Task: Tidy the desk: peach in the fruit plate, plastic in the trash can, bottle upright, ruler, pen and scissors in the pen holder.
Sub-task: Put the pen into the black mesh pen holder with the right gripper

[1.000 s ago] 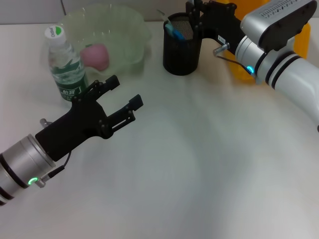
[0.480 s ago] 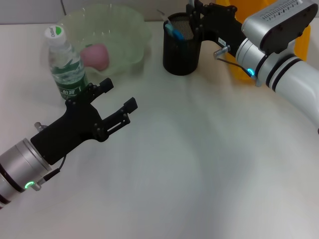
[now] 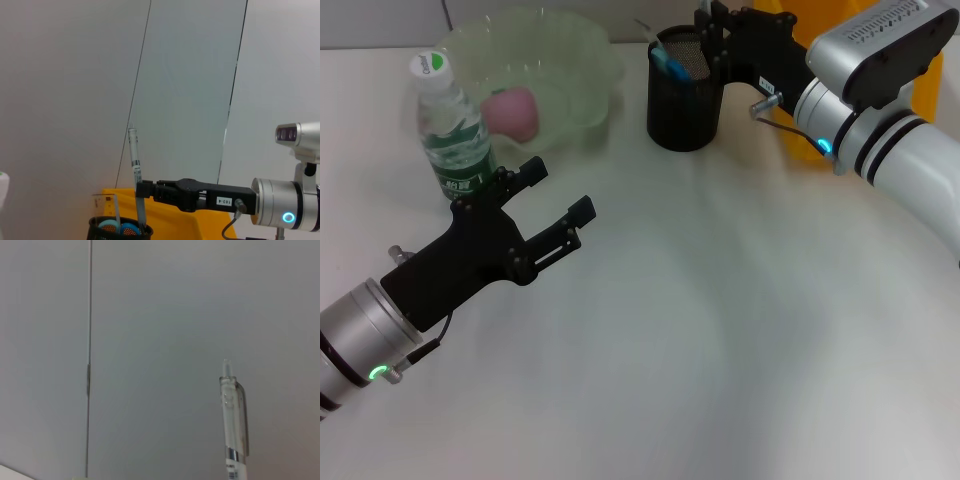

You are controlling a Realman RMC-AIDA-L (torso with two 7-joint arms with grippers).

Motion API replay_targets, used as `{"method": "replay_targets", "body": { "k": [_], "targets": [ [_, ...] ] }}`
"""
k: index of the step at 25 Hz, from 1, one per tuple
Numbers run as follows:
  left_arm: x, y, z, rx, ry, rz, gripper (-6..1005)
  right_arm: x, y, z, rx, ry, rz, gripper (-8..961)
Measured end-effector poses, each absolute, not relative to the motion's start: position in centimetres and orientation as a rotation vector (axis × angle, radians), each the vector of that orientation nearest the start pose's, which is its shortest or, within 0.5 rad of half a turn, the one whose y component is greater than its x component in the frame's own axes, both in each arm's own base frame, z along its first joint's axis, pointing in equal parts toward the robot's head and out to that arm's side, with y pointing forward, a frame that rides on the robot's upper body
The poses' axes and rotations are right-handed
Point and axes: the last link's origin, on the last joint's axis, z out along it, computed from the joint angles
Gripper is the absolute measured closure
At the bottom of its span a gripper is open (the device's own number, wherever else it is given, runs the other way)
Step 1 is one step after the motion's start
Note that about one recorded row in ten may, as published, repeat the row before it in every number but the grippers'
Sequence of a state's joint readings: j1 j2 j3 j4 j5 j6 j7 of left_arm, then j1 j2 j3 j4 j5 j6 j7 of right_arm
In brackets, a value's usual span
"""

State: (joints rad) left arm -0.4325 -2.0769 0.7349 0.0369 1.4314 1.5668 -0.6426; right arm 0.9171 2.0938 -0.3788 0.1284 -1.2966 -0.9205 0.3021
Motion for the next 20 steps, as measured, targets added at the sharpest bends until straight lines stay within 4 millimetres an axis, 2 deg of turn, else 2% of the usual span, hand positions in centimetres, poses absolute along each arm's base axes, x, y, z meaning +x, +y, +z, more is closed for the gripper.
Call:
{"method": "replay_targets", "body": {
  "k": [20],
  "targets": [
    [-29.7, 26.0, -5.2, -2.311, -0.509, -1.028, 197, 19.5, 42.2, -7.7, -2.067, 0.419, 0.74, 826]
  ]
}}
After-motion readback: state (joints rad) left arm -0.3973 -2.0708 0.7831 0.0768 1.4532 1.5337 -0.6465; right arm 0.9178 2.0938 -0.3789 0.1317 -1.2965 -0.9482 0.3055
